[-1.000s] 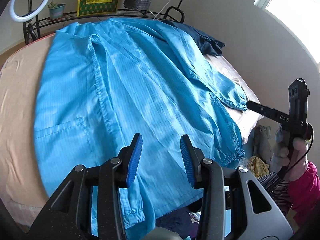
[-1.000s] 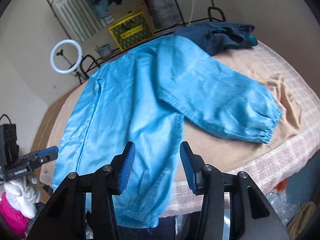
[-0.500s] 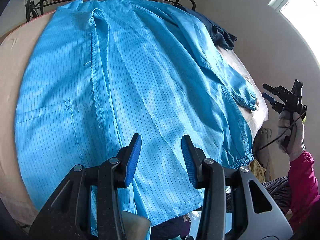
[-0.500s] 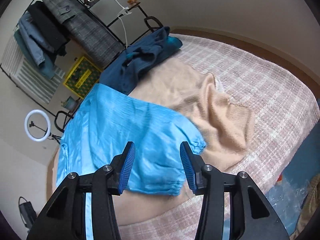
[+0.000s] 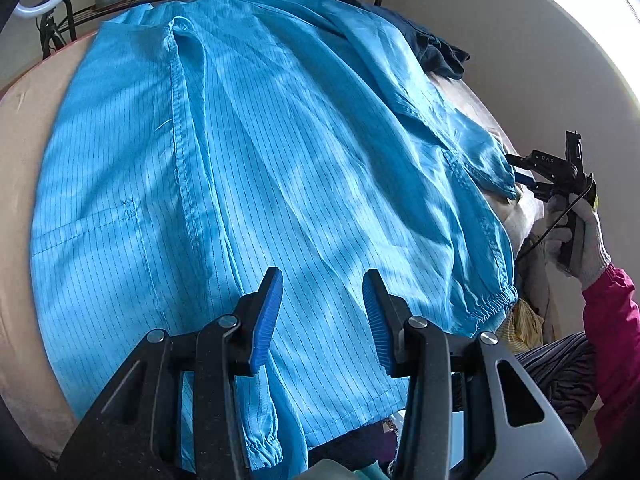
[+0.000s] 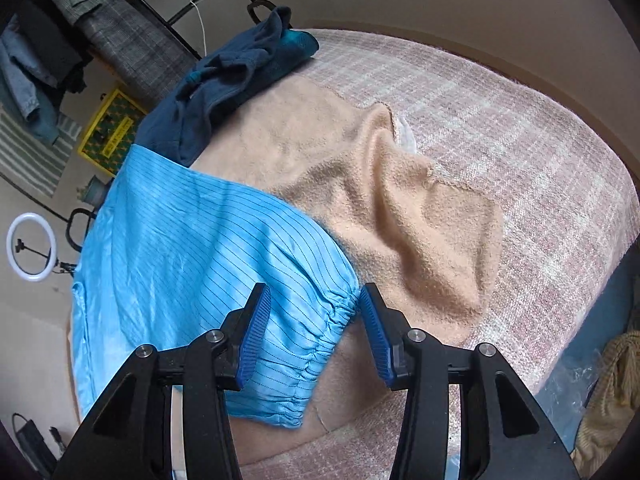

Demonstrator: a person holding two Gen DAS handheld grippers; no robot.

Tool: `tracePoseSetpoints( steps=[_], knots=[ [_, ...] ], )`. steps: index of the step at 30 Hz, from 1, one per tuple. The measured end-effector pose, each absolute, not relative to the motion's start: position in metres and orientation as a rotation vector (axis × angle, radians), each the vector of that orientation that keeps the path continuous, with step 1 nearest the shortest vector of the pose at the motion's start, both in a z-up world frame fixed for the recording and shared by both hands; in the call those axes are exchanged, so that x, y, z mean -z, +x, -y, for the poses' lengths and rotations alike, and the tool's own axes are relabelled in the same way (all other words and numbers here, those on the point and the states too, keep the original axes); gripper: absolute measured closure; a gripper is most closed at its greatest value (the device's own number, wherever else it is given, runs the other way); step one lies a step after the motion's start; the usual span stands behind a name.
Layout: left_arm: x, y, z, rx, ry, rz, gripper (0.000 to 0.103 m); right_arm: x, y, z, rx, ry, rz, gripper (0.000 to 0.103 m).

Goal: Fold large clothes
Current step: 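Move the right tool to the elastic sleeve cuff of the coat, then close the right tool on the sleeve cuff and lift it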

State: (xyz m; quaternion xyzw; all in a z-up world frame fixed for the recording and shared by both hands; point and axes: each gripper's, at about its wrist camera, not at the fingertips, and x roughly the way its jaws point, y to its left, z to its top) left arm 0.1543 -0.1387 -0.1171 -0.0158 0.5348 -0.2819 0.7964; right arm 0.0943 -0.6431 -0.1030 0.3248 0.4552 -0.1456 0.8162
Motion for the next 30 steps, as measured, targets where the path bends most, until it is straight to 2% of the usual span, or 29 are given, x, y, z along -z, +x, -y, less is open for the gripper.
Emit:
tracePoseSetpoints(
  steps=[2, 3, 7, 13, 17, 18, 20, 21, 22, 25, 26, 27, 28, 30],
  knots=[
    [0.114, 0.152, 0.141, 0.612, -0.019, -1.134, 0.061, 0.098, 0.093, 0.638, 0.303, 0.674, -0.961, 0.079],
    [0.113, 0.15, 0.141, 0.613, -0.013, -1.127, 0.061, 0.095, 0.094, 0.636, 0.284, 0.67, -0.961, 0.095],
    [0.108, 0.15, 0.14, 0.616, -0.014, -1.11, 0.061, 0.081, 0.092, 0.624, 0.272, 0.613, -0.932, 0.1],
    [0.101, 0.15, 0.133, 0.619, -0.036, -1.09, 0.061, 0.052, 0.084, 0.613, 0.234, 0.562, -0.84, 0.101],
    [0.099, 0.149, 0.129, 0.623, -0.047, -1.083, 0.061, 0.064, 0.084, 0.63, 0.259, 0.637, -0.869, 0.1],
    [0.099, 0.149, 0.129, 0.624, -0.047, -1.083, 0.061, 0.07, 0.085, 0.635, 0.265, 0.666, -0.887, 0.098],
    [0.1, 0.149, 0.129, 0.624, -0.046, -1.086, 0.061, 0.083, 0.089, 0.643, 0.26, 0.716, -0.927, 0.079],
    [0.101, 0.149, 0.129, 0.624, -0.048, -1.09, 0.061, 0.089, 0.092, 0.645, 0.257, 0.733, -0.949, 0.057],
    [0.102, 0.15, 0.129, 0.625, -0.05, -1.094, 0.061, 0.094, 0.094, 0.646, 0.27, 0.741, -0.964, 0.05],
    [0.103, 0.151, 0.13, 0.623, -0.058, -1.099, 0.061, 0.099, 0.102, 0.644, 0.286, 0.715, -0.971, 0.05],
    [0.102, 0.152, 0.13, 0.624, -0.06, -1.099, 0.061, 0.099, 0.105, 0.642, 0.281, 0.692, -0.977, 0.053],
    [0.102, 0.152, 0.13, 0.622, -0.061, -1.098, 0.061, 0.099, 0.109, 0.638, 0.286, 0.653, -0.991, 0.069],
    [0.101, 0.153, 0.129, 0.618, -0.062, -1.098, 0.061, 0.098, 0.113, 0.632, 0.288, 0.606, -1.005, 0.099],
    [0.1, 0.153, 0.13, 0.62, -0.067, -1.1, 0.061, 0.095, 0.117, 0.624, 0.271, 0.558, -1.015, 0.101]
  ],
)
